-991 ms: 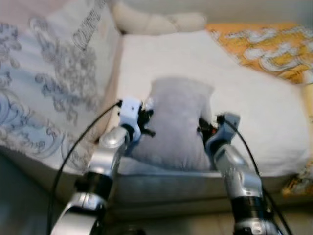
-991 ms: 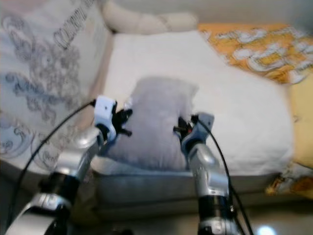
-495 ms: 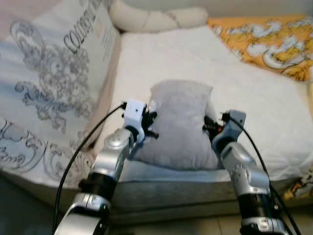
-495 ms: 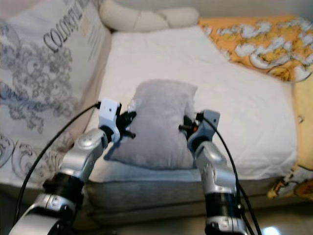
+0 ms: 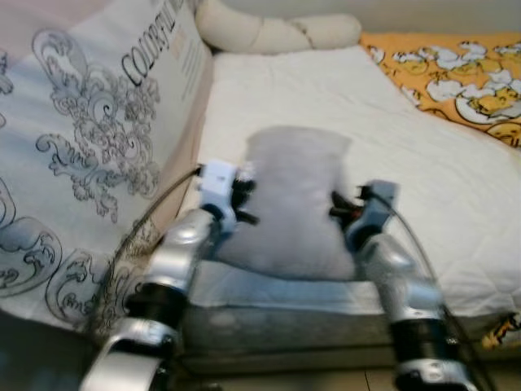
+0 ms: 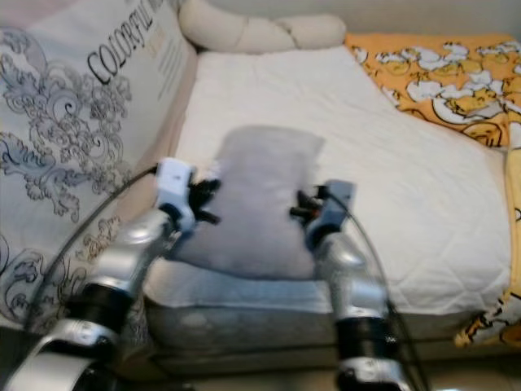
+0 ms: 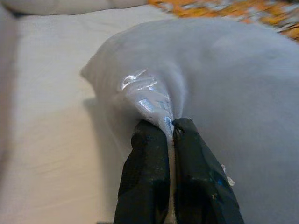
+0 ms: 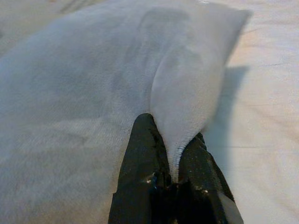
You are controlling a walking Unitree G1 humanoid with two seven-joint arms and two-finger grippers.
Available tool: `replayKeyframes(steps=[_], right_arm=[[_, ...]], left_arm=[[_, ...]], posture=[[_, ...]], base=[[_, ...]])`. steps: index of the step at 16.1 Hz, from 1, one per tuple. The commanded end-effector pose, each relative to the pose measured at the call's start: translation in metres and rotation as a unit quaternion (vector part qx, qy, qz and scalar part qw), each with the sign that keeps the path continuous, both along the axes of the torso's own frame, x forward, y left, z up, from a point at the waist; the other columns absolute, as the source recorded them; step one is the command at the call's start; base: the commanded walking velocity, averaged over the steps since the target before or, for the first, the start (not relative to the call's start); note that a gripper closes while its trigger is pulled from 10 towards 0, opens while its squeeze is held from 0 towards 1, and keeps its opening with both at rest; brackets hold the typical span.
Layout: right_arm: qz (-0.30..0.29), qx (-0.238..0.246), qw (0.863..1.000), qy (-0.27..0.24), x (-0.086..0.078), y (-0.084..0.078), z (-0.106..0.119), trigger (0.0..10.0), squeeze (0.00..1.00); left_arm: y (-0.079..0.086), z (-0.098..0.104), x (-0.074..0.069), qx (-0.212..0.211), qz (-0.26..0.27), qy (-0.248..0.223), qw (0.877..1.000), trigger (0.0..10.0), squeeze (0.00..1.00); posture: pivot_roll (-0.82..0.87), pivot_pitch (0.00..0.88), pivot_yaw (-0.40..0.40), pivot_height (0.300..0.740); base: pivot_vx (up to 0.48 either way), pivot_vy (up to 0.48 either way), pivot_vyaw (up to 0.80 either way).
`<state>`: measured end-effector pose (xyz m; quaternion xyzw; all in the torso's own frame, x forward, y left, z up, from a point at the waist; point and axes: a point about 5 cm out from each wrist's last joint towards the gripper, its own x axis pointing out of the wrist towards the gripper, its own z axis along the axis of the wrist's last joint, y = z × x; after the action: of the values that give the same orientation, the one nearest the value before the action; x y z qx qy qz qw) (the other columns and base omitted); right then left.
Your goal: Clean up the room
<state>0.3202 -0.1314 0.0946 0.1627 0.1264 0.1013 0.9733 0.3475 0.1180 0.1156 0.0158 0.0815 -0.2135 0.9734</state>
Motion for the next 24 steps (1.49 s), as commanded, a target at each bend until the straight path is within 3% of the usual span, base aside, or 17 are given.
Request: replayKeyframes(steps=[1, 12, 15, 21, 22, 24], right_arm=[[-0.01, -0.009, 1.0, -0.019, 0.004, -0.007, 0.009, 10.0, 0.0], [-0.005, -0.017, 1.0, -0.019, 0.004, -0.004, 0.006, 10.0, 0.0], [-0.004, -0.019, 1.0, -0.013, 0.002, -0.003, 0.003, 10.0, 0.0], [-0.033, -0.007, 0.999, 0.001, 0.0, -0.01, -0.002, 10.0, 0.0], [-0.067, -0.014, 0.998, 0.011, -0.002, -0.019, -0.008, 10.0, 1.0], [-0.102, -0.054, 0.993, 0.012, -0.004, -0.031, -0.014, 10.0, 1.0]], left_arm=[[-0.006, 0.008, 0.002, -0.009, -0.006, -0.019, 1.0, 10.0, 0.0], [-0.008, 0.009, 0.003, -0.004, -0.009, -0.024, 1.0, 10.0, 0.0], [-0.01, 0.008, 0.002, -0.005, -0.013, -0.026, 1.0, 10.0, 0.0], [-0.011, 0.007, 0.0, -0.007, -0.026, -0.031, 0.999, 10.0, 0.0], [-0.014, 0.01, 0.001, 0.013, -0.047, -0.045, 0.998, 10.0, 0.0], [-0.017, 0.013, 0.002, 0.035, -0.067, -0.06, 0.995, 10.0, 0.0]], posture=[[-0.02, 0.0, 0.035, 0.74], [-0.03, 0.0, 0.036, 0.74], [-0.03, 0.0, 0.034, 0.74], [-0.03, 0.0, 0.03, 0.74], [-0.02, 0.0, 0.026, 0.74], [-0.02, 0.0, 0.025, 0.74]], base=[[0.285, 0.0, 0.0], [0.331, 0.0, 0.0], [0.36, 0.0, 0.8], [0.338, 0.0, 0.0], [0.0, 0.0, 0.0], [0.0, 0.0, 0.0]])
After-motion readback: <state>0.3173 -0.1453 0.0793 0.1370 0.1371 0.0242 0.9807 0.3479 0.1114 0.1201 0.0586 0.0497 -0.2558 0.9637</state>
